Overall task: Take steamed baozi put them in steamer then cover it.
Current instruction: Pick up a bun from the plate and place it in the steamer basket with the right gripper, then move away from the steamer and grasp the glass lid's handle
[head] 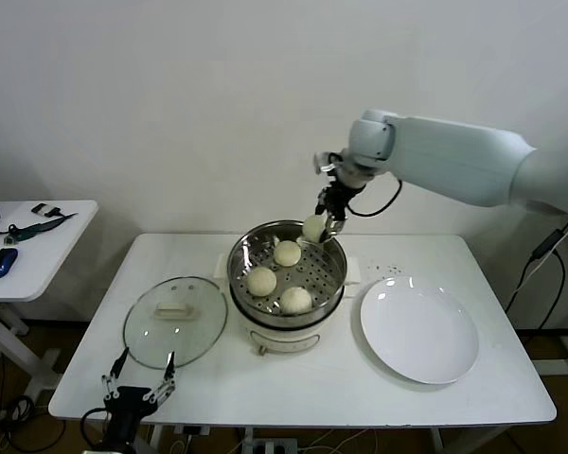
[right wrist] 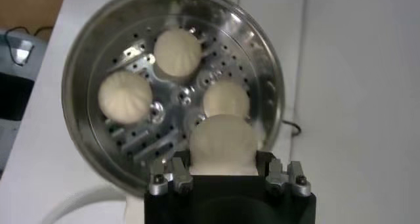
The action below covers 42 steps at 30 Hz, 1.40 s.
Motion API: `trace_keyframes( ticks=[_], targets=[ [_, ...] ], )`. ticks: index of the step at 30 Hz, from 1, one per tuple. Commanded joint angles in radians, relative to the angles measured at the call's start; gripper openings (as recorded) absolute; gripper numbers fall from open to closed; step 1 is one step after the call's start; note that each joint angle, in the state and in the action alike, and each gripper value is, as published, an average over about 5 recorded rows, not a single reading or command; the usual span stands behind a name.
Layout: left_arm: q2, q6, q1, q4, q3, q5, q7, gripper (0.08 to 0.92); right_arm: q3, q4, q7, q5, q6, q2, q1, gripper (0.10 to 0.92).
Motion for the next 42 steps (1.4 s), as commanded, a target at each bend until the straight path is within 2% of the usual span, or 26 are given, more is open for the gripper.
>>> trace_keyframes(
  ticks=[1, 28, 31, 36, 42],
  targets=[
    [0.003, -0.002, -0.007, 0.0, 0.001, -0.008, 0.0, 0.823, -0.105, 0.049, 0.069, 0.092, -0.048, 0.102, -0.027, 0.645],
    [0.005, -0.006, -0.014, 0.014, 0.0, -0.01, -0.001, 0.823, -0.089, -0.033, 0.106, -0.012, -0.056, 0.053, -0.135, 0.66],
    [0.005, -0.007, -0.015, 0.014, 0.001, -0.01, -0.001, 0.823, -0.08, -0.028, 0.104, -0.012, -0.061, 0.049, -0.133, 0.692],
    [0.005, -0.007, -0.017, 0.014, 0.0, -0.01, -0.004, 0.823, -0.063, -0.001, 0.102, -0.012, -0.069, 0.031, -0.128, 0.802],
    [0.008, -0.006, -0.017, 0.014, 0.0, -0.008, -0.004, 0.823, -0.005, 0.035, 0.093, -0.015, -0.068, -0.021, -0.102, 0.823]
  ],
)
